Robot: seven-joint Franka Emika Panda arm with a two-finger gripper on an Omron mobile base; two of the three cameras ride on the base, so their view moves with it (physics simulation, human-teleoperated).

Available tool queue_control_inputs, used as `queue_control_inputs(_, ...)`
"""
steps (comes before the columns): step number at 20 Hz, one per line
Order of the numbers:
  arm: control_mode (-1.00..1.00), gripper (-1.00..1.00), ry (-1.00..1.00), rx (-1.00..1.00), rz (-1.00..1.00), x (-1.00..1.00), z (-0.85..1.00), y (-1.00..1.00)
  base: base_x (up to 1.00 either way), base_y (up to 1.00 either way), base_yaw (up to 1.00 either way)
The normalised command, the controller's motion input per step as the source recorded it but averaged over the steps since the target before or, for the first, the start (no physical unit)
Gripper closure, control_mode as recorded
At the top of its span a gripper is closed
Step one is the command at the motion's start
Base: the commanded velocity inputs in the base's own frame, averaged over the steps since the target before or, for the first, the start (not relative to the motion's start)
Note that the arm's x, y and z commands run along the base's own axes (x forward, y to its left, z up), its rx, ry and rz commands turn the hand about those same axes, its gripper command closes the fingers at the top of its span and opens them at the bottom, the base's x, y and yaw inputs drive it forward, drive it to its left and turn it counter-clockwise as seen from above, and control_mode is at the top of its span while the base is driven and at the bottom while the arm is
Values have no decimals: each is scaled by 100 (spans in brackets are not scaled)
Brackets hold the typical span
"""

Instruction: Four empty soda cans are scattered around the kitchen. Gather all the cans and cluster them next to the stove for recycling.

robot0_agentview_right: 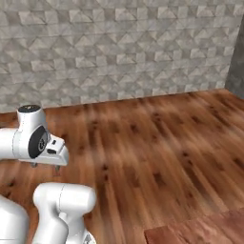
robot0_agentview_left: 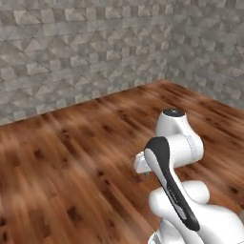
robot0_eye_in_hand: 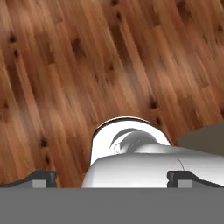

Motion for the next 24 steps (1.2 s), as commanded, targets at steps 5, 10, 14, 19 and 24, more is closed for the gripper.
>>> queue_control_inputs(5,100,-100,0,0,0,0,0,0,27,51,-85)
queue_control_inputs(10,100,-100,0,0,0,0,0,0,23,46,-88)
queue_control_inputs(14,100,-100,0,0,0,0,0,0,29,50,-87)
queue_control_inputs(19,100,-100,0,0,0,0,0,0,55,63,-79)
queue_control_inputs(24,100,-100,0,0,0,0,0,0,97,58,-58)
